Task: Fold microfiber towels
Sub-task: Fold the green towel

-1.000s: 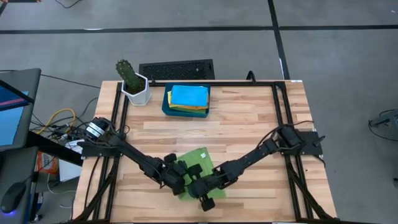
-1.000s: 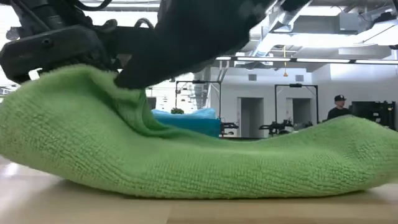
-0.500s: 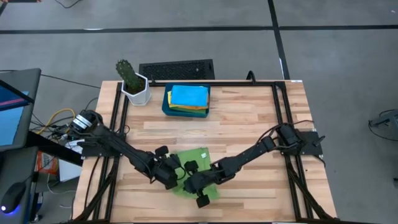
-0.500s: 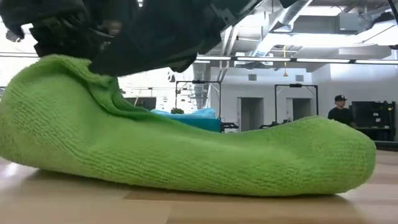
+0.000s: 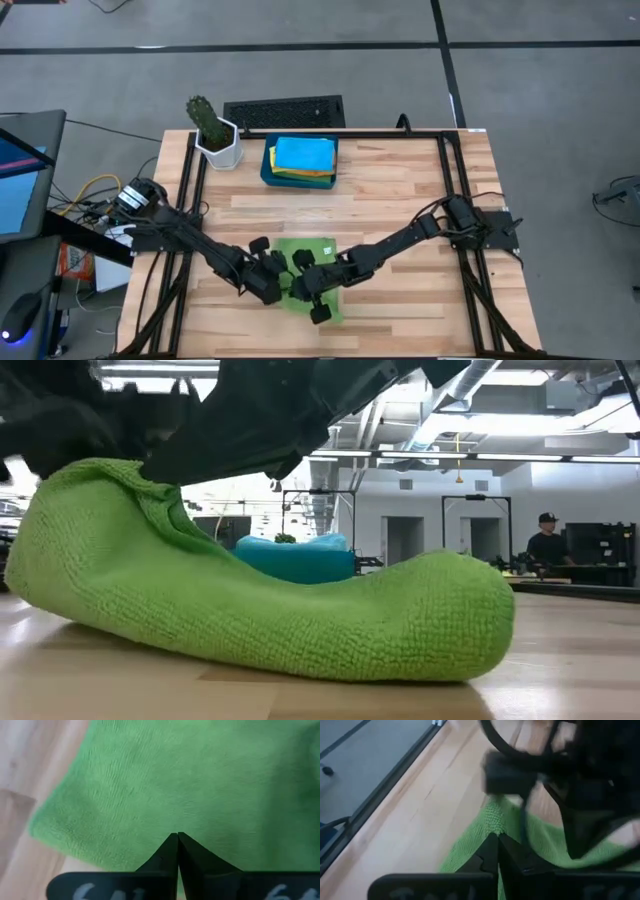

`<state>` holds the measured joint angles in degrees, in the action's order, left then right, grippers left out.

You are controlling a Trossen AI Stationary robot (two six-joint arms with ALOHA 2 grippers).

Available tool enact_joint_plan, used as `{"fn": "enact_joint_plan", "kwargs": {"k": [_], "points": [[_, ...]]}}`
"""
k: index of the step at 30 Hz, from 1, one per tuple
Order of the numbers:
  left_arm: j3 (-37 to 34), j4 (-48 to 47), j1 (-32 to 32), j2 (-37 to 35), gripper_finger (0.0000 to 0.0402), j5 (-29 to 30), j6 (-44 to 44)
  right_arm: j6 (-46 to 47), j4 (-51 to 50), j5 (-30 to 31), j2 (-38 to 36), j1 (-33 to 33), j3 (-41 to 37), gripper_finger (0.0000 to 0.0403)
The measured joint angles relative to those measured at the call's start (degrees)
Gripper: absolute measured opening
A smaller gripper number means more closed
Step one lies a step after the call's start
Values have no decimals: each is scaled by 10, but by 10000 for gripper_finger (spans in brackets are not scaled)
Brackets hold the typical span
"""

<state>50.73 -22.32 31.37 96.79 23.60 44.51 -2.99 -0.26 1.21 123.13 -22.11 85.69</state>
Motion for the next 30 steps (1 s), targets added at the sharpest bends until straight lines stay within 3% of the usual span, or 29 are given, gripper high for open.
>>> {"fn": "enact_joint_plan", "kwargs": {"k": [10,18,22,27,30], "points": [[-78,176,-49,-1,0,-98,-68,8,-18,0,0,-25,0,25],[-57,257,-74,46,0,-160,-85,18,-17,2,0,-27,0,23],[-32,229,-73,55,0,-155,-40,12,-10,-3,0,-20,0,23],[-5,55,-70,-5,0,-114,13,-2,8,10,0,-7,0,27],[9,-23,-56,-45,0,-120,39,-1,29,9,0,3,0,24]]}}
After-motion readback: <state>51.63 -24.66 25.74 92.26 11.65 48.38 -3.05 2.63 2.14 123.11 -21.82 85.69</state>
